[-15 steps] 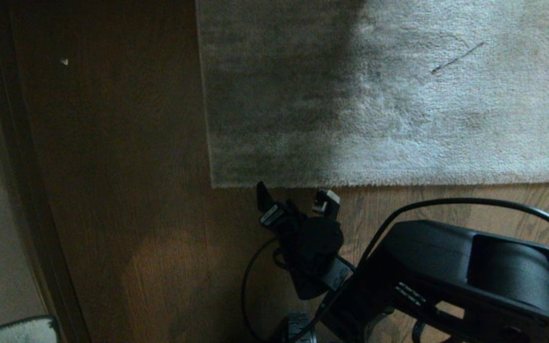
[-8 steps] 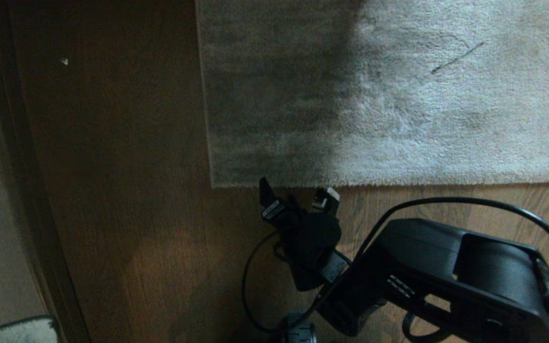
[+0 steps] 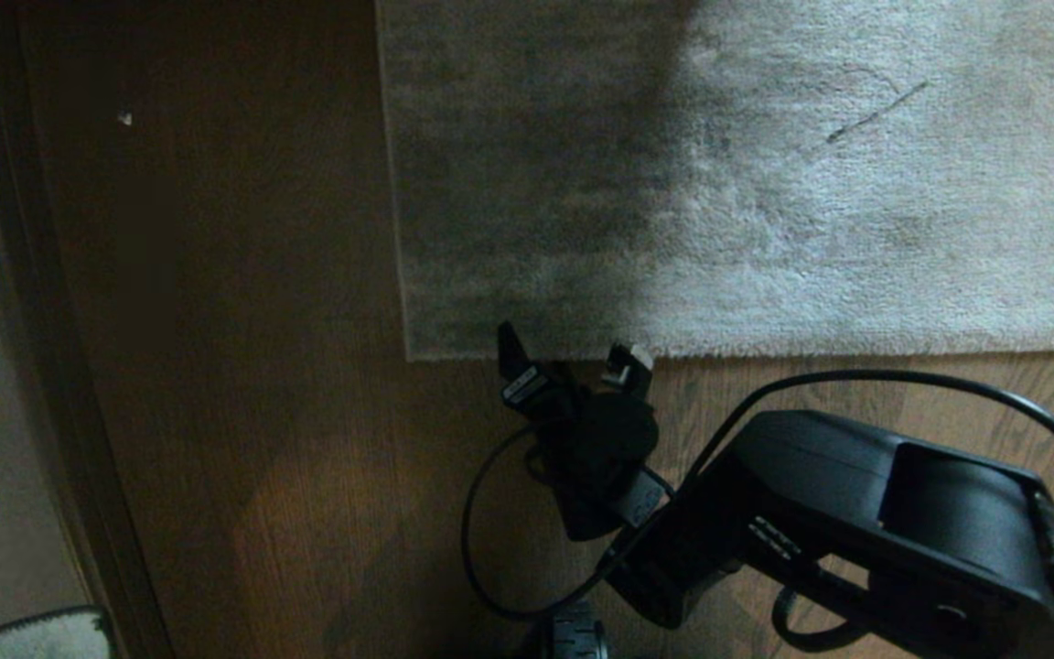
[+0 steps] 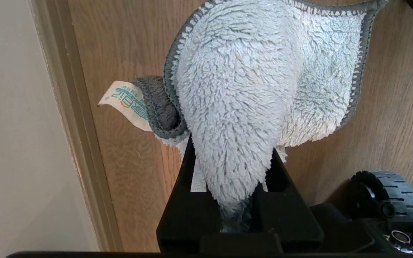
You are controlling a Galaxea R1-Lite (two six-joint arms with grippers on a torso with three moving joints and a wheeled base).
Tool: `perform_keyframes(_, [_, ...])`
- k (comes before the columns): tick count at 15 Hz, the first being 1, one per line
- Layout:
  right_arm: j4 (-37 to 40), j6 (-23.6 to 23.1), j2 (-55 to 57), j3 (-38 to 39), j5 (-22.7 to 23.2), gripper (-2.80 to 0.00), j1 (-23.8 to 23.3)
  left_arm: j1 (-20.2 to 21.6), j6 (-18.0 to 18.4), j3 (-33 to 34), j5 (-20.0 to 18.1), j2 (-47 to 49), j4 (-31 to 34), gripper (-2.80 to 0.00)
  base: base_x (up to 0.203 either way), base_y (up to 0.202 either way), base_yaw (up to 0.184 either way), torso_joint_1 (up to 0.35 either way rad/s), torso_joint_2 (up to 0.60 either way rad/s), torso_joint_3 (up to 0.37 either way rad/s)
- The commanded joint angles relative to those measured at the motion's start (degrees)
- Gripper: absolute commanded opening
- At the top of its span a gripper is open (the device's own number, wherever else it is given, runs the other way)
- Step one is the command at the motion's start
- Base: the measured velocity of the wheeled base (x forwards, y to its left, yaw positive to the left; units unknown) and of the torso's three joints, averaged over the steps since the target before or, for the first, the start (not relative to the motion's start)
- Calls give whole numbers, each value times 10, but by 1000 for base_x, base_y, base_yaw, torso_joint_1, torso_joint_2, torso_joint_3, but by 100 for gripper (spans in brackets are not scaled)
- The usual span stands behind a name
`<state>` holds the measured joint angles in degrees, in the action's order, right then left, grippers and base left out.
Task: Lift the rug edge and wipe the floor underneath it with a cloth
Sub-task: Lift up the carpet
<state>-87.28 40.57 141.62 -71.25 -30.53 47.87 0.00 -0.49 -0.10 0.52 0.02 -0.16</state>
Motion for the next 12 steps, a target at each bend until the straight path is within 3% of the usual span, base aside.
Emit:
perform_keyframes(1, [-27, 1, -5, -1, -2, 0, -4, 0, 0, 0, 0, 0, 0, -280, 0, 0, 0, 0, 0, 0])
perform_keyframes(8, [-27, -12, -47, 20, -2, 0, -9, 0, 0, 0, 0, 0, 0, -280, 0, 0, 0, 0, 0, 0])
perform_keyframes(12, [-27, -14, -100, 81, -2, 0, -7, 0, 0, 0, 0, 0, 0, -280, 0, 0, 0, 0, 0, 0])
